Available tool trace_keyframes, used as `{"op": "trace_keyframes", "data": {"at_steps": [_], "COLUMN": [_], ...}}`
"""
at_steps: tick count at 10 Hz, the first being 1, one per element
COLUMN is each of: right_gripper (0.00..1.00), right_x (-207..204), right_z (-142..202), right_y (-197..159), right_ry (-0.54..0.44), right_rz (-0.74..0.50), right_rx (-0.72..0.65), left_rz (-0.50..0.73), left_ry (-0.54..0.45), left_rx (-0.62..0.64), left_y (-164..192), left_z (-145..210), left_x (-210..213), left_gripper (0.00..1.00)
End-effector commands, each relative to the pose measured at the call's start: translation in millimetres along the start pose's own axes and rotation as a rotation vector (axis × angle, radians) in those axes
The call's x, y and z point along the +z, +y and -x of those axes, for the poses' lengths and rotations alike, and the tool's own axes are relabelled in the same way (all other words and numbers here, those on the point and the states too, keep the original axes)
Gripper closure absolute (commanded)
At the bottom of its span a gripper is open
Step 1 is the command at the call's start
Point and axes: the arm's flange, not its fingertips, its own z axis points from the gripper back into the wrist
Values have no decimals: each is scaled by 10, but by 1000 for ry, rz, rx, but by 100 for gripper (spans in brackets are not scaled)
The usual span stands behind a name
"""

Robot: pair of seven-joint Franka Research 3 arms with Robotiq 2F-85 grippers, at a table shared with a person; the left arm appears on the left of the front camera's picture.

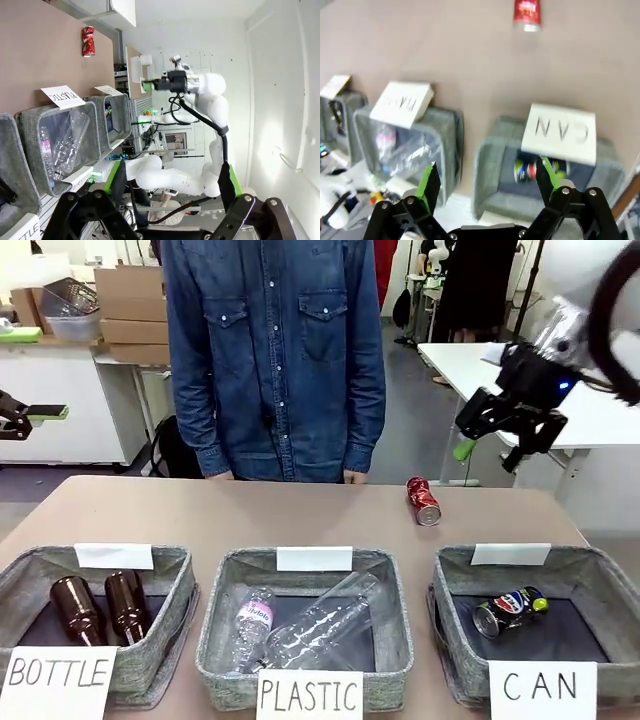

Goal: Sort the can waste into the basket.
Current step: Pick up the can waste from the table and place it in the right Fabric basket.

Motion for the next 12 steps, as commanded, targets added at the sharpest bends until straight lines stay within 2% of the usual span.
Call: {"op": "trace_keyframes", "data": {"at_steps": [1, 4, 7, 9, 12], "right_gripper": [0, 0, 0, 0, 0], "right_x": [-460, -1225, -1831, -2112, -2193], "right_z": [-699, -1337, -1698, -1759, -1702], "right_y": [-108, -269, -279, -319, -287], "right_ry": [-30, -138, -114, -76, -70], "right_rz": [21, 164, 309, 362, 403], "right_rx": [46, -2, -101, -139, -133], "left_rz": [-3, -3, -3, -3, -3], "left_ry": [-4, -4, -4, -4, -4], "left_rx": [15, 15, 15, 15, 15], "left_y": [-36, -36, -36, -36, -36], "left_z": [33, 33, 33, 33, 33], "left_x": [6, 6, 6, 6, 6], "left_gripper": [4, 4, 4, 4, 4]}}
